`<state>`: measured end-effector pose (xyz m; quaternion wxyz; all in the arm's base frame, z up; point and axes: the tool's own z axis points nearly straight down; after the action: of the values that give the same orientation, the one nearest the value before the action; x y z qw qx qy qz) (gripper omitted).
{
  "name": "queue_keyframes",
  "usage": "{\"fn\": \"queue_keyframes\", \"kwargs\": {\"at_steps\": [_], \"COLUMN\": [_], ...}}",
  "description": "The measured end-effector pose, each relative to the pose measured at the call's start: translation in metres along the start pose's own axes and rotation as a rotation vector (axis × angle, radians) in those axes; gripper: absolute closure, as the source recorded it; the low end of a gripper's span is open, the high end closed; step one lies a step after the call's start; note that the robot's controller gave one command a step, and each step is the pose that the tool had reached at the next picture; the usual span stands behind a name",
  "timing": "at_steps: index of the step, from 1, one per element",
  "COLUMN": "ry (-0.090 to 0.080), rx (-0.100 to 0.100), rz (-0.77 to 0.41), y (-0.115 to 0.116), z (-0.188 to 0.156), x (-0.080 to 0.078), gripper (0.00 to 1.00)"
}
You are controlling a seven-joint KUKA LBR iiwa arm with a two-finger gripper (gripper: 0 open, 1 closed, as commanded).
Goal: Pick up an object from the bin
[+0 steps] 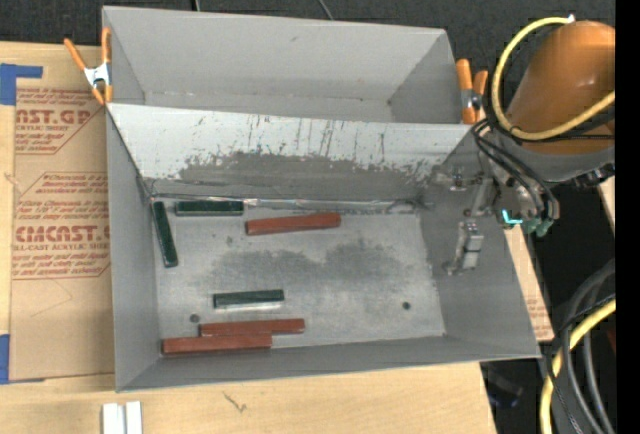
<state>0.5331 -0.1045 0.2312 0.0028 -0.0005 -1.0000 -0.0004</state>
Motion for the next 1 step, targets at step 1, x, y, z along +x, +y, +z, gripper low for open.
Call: {"fn": "queue_keyframes", "kwargs": {"at_steps": [1], "ry": [-0.008], "rx": [0.001], "rz": [-0.002], "y": [0.0005], "z": [-0.0041], "x": [-0.0017], "gripper": [0.0]}}
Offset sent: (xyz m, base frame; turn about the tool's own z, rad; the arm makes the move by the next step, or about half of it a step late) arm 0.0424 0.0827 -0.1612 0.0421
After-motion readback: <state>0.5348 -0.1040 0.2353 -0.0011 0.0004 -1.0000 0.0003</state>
